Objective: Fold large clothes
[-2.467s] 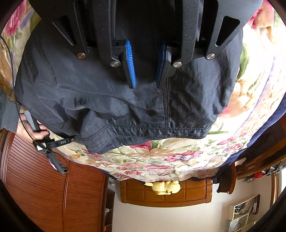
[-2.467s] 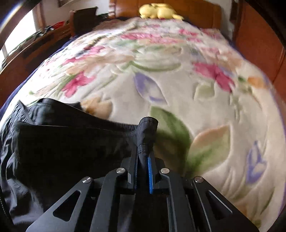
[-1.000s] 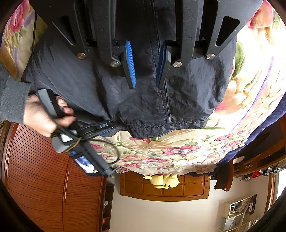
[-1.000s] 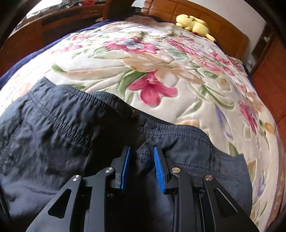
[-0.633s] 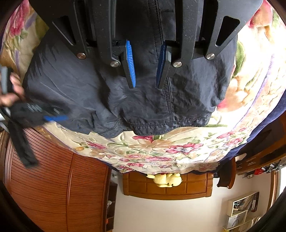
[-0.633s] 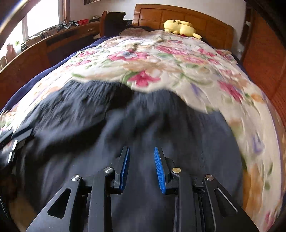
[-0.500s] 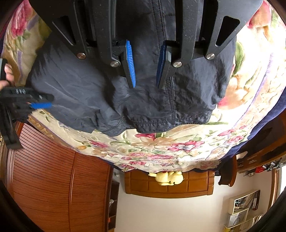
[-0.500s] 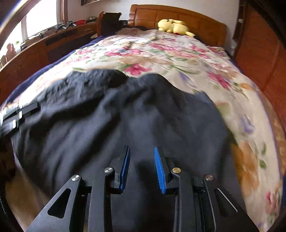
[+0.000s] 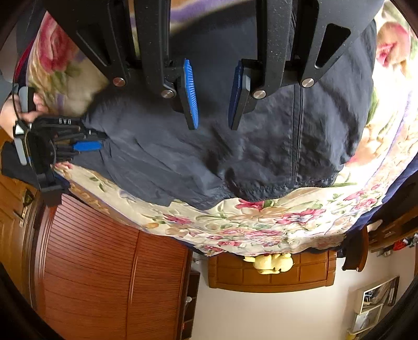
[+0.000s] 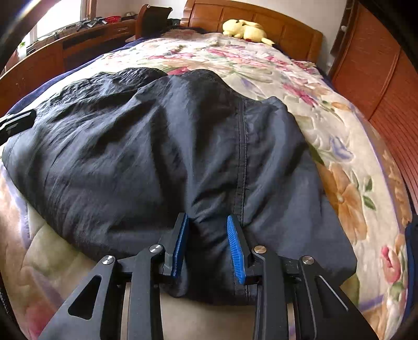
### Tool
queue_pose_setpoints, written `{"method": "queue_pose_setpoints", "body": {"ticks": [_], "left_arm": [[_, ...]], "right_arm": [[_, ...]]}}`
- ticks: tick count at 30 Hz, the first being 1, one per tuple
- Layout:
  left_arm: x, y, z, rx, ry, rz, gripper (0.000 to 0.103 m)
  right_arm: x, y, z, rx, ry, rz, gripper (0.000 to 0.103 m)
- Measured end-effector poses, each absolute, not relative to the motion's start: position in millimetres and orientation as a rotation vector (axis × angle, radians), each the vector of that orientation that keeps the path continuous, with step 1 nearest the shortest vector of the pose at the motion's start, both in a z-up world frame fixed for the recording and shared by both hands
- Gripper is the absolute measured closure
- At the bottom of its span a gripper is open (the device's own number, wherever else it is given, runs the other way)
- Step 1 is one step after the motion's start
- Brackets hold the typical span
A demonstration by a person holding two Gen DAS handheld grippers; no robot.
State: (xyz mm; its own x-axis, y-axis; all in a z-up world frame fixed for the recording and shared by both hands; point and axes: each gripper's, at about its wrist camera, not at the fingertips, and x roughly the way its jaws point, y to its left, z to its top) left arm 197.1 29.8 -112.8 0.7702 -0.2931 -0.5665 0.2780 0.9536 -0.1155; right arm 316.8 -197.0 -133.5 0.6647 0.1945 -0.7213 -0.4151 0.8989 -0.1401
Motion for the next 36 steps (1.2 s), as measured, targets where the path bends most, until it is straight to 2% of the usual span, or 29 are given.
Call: {"method": "queue_pose_setpoints", "body": {"ticks": [2,5,8,10,12,27,36], "left_arm": [[193.4,30.8,-115.4,-0.029,0.621,-0.311,0.078],[192.1,33.4,-117.8,-0.041,0.626,-0.304,0.078],[192.7,32.8,-120.6,-0.047,0.638,-0.314,0.078],[193.2,31.2,-123.3,-0.041,0.649,-0.316,0.078],[193.8,28.0,-126.8,-0.028,0.66,-0.315,0.078],[193.0,14.1,-135.8,0.049,0.681,-0.299,0.078],[194.4,13.7,-136.2,0.047,0.686,-0.299,0.078]], "right_arm": [[311.2,-198.3,-131.1,-0.301,0.777,0.338,0.069],[301.4,-205.5,-122.6,-0.27,0.789,0.317,0.058],[291.7,-222.9,-113.6,-0.214,0.784,0.31,0.054],[284.4,-234.8,-109.7,-0.209,0.783,0.279,0.043],[278.7,-246.5,-108.5,-0.195,0.79,0.254,0.04],[292.7,-325.0,-114.2,0.028,0.812,0.097,0.039],[313.4,-321.9,-122.2,0.137,0.814,0.162,0.039]]}}
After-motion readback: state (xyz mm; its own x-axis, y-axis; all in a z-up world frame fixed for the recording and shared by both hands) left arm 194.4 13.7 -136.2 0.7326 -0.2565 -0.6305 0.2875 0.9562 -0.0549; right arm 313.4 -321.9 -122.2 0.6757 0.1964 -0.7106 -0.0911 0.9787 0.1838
